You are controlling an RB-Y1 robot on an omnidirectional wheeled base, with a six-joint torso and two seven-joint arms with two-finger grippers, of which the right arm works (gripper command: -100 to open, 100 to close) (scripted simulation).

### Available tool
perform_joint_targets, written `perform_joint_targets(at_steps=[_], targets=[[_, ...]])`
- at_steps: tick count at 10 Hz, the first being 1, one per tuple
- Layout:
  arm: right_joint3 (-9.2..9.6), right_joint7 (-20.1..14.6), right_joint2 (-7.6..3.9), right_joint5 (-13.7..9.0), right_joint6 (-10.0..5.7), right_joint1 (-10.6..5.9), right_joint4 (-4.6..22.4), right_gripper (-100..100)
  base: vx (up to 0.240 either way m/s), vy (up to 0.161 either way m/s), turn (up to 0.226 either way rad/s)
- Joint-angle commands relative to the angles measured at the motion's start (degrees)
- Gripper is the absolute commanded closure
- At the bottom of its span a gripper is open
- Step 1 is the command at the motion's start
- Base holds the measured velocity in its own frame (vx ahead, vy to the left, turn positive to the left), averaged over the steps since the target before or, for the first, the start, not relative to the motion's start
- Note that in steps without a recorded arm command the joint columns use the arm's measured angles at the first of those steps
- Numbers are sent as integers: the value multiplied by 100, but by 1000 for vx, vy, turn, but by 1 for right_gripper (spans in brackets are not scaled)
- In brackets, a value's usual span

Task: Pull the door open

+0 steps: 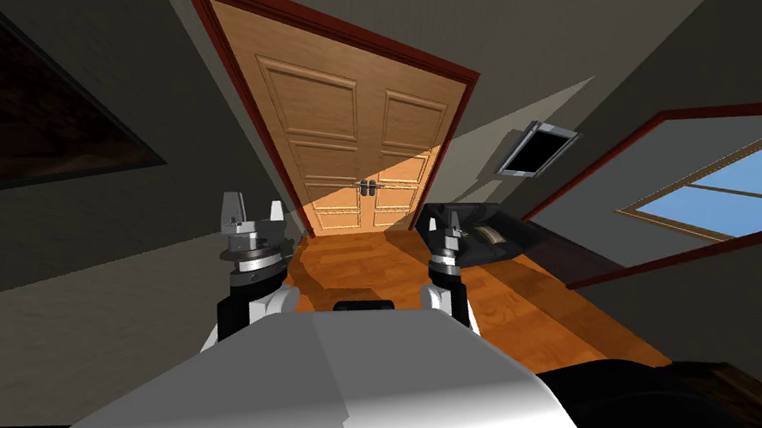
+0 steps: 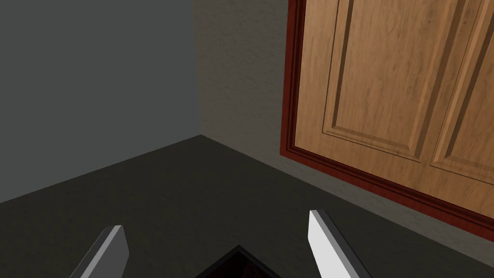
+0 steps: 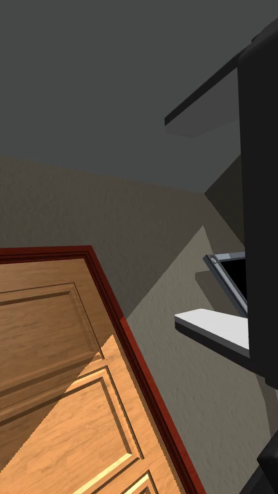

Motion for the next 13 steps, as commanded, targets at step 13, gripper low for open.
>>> perform_joint_targets(at_steps=[13], targets=[[-464, -386, -352, 392, 41, -861, 1655, -100, 118, 16, 63]])
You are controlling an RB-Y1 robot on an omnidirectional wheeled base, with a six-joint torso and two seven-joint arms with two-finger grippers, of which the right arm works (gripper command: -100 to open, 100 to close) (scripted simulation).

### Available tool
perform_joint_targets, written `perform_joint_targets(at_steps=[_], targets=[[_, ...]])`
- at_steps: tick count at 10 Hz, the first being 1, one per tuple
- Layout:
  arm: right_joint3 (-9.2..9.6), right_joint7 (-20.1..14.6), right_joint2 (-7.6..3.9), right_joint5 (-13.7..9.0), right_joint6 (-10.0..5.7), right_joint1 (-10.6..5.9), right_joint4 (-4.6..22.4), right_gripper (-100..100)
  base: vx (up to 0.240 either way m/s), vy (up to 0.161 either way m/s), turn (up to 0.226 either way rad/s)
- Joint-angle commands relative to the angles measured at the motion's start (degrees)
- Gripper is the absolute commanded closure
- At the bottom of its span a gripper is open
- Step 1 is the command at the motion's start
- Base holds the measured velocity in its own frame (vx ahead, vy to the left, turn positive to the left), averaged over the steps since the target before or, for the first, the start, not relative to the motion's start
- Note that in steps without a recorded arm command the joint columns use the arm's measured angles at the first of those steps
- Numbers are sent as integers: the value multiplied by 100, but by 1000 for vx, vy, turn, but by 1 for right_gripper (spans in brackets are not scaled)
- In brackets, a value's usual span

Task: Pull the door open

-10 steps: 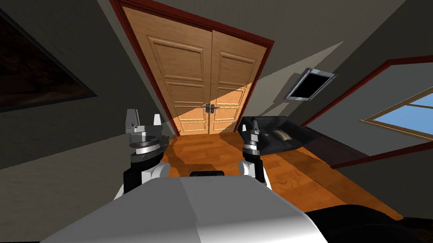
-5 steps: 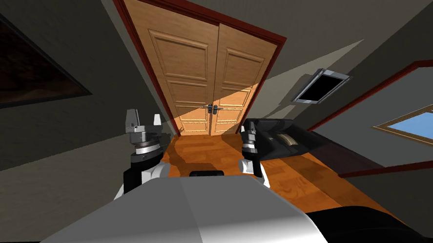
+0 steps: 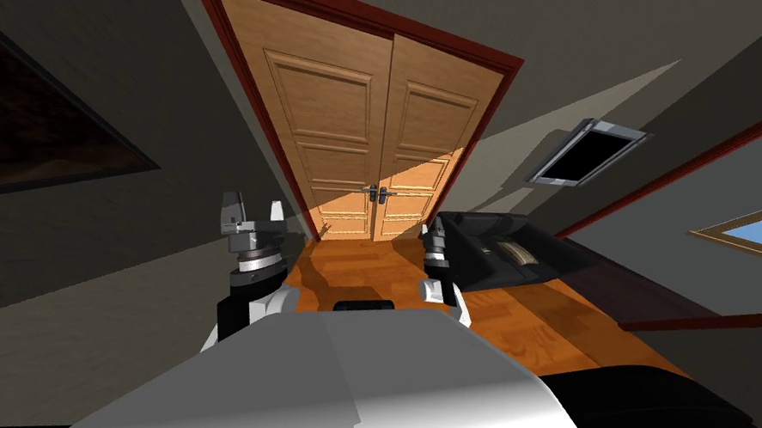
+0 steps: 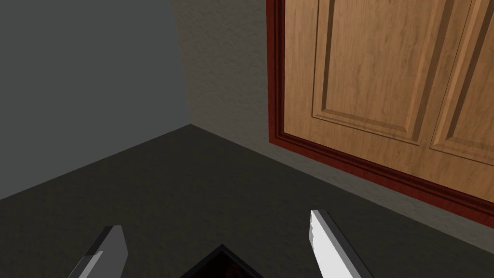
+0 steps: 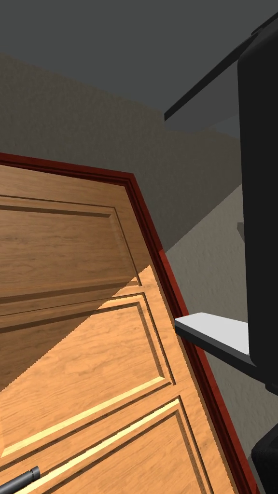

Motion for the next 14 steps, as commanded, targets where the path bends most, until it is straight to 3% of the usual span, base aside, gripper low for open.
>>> perform_joint_targets(at_steps=[1, 14], targets=[[-80, -56, -47, 44, 12, -160, 250, -100, 96, 27, 58], [-609, -496, -334, 491, 59, -1143, 2138, -100, 100, 10, 73]])
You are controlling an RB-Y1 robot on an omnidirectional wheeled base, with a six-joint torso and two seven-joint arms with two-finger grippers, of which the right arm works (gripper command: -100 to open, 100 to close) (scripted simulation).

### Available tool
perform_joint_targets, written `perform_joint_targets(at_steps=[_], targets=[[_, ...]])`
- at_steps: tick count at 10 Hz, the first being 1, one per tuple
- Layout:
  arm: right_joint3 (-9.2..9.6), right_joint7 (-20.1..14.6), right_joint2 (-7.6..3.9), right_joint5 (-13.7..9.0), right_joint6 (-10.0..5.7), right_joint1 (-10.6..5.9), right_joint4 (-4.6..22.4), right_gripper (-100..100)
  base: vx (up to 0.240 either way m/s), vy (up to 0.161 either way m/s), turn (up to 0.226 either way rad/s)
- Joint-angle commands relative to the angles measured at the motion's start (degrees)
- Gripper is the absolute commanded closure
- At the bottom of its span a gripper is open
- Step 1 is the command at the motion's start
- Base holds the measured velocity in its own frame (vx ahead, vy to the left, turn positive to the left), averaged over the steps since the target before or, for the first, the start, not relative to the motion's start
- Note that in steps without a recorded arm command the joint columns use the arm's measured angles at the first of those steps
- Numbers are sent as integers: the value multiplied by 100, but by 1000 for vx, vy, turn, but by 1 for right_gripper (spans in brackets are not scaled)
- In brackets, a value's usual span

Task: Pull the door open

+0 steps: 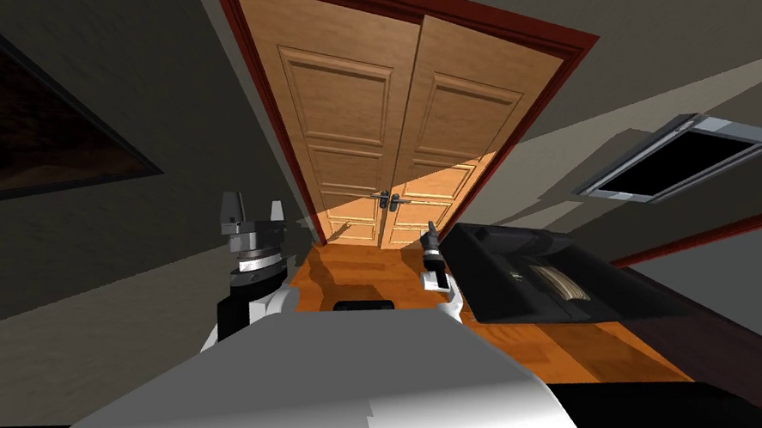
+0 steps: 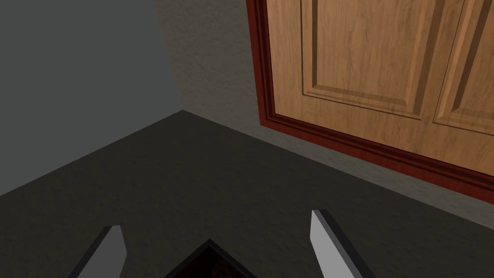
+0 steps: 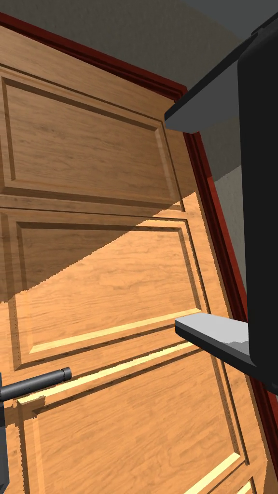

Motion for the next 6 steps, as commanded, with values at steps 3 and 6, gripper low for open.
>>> perform_joint_targets(at_steps=[3, 6], targets=[[-149, -123, -66, 134, 16, -281, 536, -100, 101, 0, 73], [-272, -226, -125, 239, 27, -511, 977, -100, 106, 0, 71]])
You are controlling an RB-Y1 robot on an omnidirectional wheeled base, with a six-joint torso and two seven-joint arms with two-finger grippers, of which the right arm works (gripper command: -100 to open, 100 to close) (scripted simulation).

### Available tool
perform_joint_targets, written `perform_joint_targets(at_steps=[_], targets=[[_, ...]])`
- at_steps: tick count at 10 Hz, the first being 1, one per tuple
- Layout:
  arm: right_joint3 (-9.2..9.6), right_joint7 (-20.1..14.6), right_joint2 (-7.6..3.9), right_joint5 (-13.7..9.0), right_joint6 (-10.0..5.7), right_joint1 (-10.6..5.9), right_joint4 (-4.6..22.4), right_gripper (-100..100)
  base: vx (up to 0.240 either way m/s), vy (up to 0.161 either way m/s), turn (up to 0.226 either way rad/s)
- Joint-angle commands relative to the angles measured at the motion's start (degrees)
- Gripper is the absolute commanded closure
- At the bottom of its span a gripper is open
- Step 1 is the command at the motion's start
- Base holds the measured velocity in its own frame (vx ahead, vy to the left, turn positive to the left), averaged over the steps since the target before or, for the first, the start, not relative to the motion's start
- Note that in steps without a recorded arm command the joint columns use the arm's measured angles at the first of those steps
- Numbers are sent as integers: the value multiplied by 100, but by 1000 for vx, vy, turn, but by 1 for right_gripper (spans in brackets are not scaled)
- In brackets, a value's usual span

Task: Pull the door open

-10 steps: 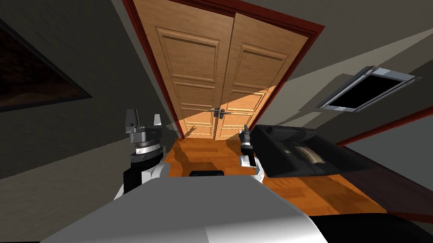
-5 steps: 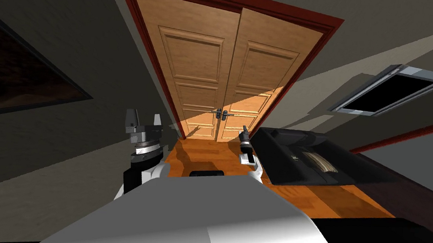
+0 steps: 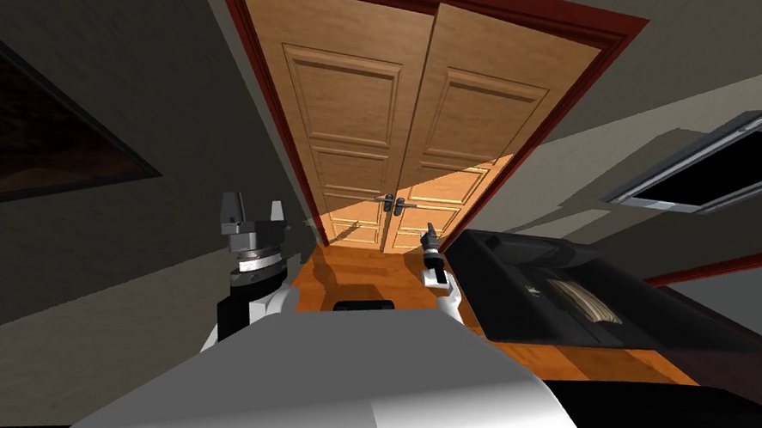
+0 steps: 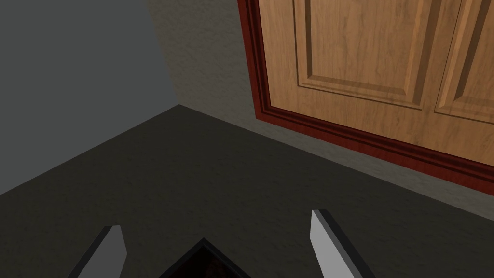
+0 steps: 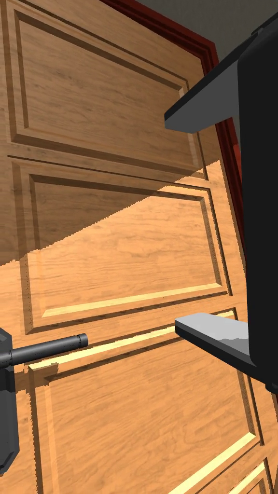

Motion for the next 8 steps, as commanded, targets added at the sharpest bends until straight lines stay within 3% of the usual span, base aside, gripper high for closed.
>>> perform_joint_targets(at_steps=[1, 8], targets=[[-73, -60, -35, 55, -22, -137, 286, -100, 108, -2, 85], [-337, -281, -156, 279, 1, -630, 1233, -100, 100, 1, 66]])
